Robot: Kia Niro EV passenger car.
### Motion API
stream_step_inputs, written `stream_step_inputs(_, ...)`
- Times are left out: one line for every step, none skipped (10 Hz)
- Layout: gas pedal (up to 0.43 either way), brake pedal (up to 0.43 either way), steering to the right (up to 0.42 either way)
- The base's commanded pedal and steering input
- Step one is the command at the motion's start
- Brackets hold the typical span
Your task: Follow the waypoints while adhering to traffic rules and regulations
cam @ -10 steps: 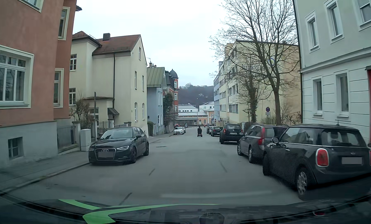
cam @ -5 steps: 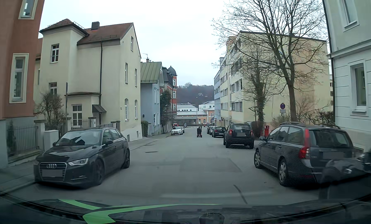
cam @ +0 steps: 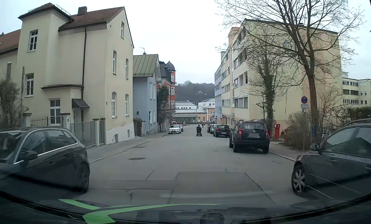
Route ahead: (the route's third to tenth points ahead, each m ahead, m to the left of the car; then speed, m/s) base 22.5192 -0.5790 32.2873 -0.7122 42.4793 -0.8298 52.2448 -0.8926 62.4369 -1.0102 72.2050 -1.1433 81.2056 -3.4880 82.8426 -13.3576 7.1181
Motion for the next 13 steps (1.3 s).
stream_step_inputs(0.000,0.012,0.004)
stream_step_inputs(0.000,0.018,0.004)
stream_step_inputs(0.000,0.024,0.004)
stream_step_inputs(0.000,0.024,0.003)
stream_step_inputs(0.000,0.024,0.003)
stream_step_inputs(0.000,0.037,0.003)
stream_step_inputs(0.000,0.037,0.002)
stream_step_inputs(0.000,0.043,-0.001)
stream_step_inputs(0.000,0.055,-0.002)
stream_step_inputs(0.000,0.055,-0.003)
stream_step_inputs(0.000,0.055,-0.003)
stream_step_inputs(0.000,0.055,-0.003)
stream_step_inputs(0.000,0.055,-0.003)
